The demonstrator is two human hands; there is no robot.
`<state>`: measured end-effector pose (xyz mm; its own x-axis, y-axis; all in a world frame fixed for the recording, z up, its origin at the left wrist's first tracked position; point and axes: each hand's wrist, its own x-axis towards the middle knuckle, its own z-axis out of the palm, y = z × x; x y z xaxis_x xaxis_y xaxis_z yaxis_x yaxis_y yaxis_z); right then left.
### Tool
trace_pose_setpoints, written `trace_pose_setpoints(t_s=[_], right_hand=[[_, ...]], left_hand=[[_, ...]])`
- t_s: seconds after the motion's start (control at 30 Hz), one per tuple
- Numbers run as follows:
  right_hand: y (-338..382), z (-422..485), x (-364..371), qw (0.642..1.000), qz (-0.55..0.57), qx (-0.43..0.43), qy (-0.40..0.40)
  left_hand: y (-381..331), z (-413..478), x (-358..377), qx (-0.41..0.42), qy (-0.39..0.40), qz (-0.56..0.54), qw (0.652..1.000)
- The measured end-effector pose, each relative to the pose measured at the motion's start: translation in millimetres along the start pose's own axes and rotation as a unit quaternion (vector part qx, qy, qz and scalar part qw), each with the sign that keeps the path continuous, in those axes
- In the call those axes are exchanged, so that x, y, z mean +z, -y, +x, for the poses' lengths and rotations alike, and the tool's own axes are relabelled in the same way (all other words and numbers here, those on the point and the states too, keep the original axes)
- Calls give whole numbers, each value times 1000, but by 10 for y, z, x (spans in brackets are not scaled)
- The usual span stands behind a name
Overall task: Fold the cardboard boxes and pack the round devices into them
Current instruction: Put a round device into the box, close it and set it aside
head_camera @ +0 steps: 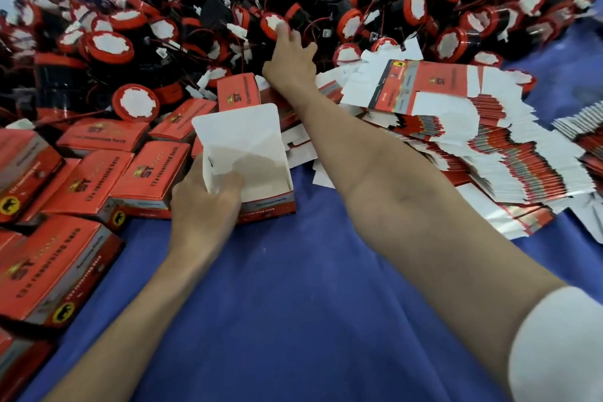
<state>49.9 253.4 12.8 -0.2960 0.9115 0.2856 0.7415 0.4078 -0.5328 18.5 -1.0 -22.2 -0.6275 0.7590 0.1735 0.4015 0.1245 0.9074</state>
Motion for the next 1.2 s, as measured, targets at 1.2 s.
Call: trace_pose_setpoints(t_s=[1.2], right_hand=[[453, -2099, -1296, 872, -282, -392, 76]], left_hand=[[-100, -140, -52, 71, 18, 55, 996]])
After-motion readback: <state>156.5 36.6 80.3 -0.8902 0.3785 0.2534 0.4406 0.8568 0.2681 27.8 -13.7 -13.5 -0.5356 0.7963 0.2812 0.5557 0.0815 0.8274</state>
